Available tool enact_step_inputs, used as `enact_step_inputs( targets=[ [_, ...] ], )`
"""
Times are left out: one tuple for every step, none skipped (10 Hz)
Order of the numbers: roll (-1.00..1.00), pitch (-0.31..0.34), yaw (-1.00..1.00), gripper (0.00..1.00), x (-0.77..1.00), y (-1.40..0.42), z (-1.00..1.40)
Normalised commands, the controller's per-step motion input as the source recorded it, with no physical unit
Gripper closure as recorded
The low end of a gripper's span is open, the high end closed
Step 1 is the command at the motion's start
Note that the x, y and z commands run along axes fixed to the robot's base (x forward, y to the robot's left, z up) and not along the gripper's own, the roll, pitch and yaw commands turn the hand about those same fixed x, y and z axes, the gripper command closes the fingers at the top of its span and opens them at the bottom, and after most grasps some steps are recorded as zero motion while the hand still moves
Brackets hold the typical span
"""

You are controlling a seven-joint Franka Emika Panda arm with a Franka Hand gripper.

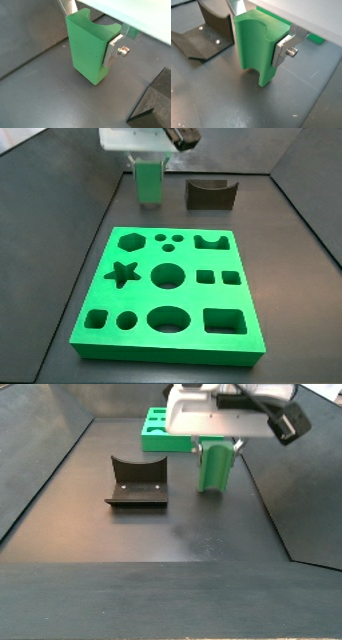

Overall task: Pick up the arch object. Move up. Rotate the arch object. Move to above the board. Insert the arch object.
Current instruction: Move to above the board.

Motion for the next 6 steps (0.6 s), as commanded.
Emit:
enact_step_inputs(
  targets=[
    [-0.34, 0.087, -0.12, 1.00, 0.02, -0.01, 1.00],
    [-0.25, 0.060, -0.07, 1.00, 0.02, -0.01, 1.00],
    [-0.21, 0.055, -0.05, 1.00, 0.02, -0.01, 1.00],
    [-0.16, 0.046, -0.03, 1.00, 0.02, 0.00, 1.00],
    [-0.15, 0.046, -0.02, 1.00, 0.02, 0.00, 1.00],
    [-0.14, 0.051, -0.02, 1.00, 0.02, 0.00, 1.00]
  ],
)
